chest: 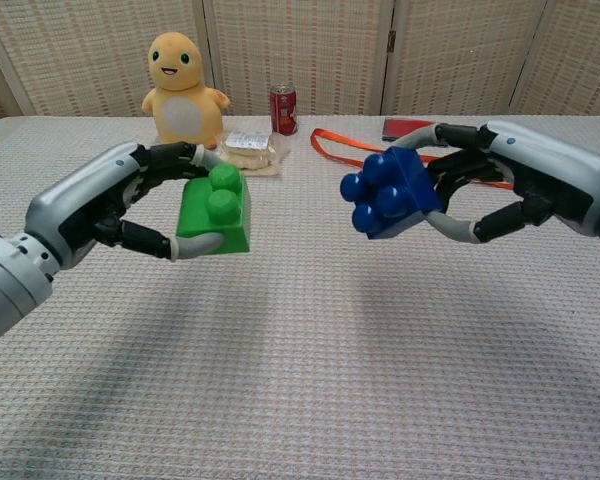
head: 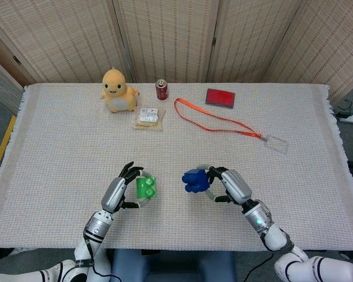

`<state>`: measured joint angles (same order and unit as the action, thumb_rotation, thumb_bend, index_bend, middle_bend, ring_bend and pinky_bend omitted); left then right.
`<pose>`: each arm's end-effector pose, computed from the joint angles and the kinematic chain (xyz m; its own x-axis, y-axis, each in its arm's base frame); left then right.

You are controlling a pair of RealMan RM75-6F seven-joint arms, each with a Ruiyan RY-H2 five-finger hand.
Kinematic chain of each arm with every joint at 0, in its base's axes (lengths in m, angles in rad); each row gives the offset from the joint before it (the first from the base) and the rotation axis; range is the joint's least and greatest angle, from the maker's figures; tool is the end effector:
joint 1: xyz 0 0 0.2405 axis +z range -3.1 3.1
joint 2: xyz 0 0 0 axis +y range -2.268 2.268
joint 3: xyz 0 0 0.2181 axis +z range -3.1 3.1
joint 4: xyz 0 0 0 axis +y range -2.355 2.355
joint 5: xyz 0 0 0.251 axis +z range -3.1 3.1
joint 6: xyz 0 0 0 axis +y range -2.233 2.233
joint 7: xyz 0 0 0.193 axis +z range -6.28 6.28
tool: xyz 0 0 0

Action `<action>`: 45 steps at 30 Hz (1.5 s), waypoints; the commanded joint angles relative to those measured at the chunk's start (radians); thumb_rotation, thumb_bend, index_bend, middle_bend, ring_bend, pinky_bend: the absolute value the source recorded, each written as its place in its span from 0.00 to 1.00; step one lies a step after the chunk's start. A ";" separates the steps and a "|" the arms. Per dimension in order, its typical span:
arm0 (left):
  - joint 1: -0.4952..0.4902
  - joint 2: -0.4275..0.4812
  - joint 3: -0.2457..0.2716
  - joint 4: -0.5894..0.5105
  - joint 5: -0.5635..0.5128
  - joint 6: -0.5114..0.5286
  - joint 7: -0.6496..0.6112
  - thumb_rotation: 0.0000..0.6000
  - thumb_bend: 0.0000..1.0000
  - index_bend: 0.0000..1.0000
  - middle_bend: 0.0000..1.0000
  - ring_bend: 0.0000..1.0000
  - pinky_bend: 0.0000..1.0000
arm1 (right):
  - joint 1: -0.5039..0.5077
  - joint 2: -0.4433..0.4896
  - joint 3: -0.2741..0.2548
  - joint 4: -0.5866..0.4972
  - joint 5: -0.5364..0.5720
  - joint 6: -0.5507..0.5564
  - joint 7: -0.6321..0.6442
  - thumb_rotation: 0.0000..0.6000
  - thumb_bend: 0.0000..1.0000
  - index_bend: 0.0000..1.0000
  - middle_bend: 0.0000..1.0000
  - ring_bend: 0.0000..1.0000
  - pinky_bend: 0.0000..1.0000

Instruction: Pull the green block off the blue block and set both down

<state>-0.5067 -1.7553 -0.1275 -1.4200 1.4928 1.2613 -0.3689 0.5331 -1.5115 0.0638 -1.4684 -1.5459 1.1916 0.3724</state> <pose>-0.0880 0.3010 -0.0843 -0.2986 0.3191 0.8995 0.8668 -0.3037 0.3955 -0.1341 -0.3105 -0.0520 -0.0544 -0.3545 0.9335 -0.9082 -0.3709 -0.1938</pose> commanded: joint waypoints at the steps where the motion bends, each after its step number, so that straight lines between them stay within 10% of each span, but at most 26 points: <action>1: 0.004 -0.028 0.028 0.053 0.010 -0.009 0.001 1.00 0.39 0.48 0.72 0.20 0.00 | -0.035 0.070 -0.034 -0.021 0.041 -0.030 -0.148 1.00 0.49 0.81 0.61 0.49 0.33; 24: -0.028 -0.138 0.046 0.269 0.002 -0.097 -0.160 1.00 0.39 0.37 0.61 0.16 0.00 | -0.041 0.104 -0.044 0.021 0.111 -0.150 -0.185 1.00 0.49 0.74 0.49 0.38 0.28; 35: -0.048 -0.123 0.063 0.280 0.034 -0.115 -0.238 1.00 0.35 0.14 0.07 0.00 0.00 | -0.006 0.175 -0.059 -0.017 0.103 -0.251 -0.127 1.00 0.48 0.02 0.04 0.06 0.08; 45: -0.065 -0.114 0.063 0.290 0.046 -0.117 -0.255 1.00 0.25 0.07 0.00 0.00 0.00 | 0.008 0.263 -0.074 -0.078 0.069 -0.281 -0.075 1.00 0.45 0.00 0.00 0.00 0.00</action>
<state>-0.5699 -1.8711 -0.0634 -1.1291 1.5377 1.1434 -0.6250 0.5375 -1.2616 -0.0056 -1.5343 -1.4691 0.9176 0.2903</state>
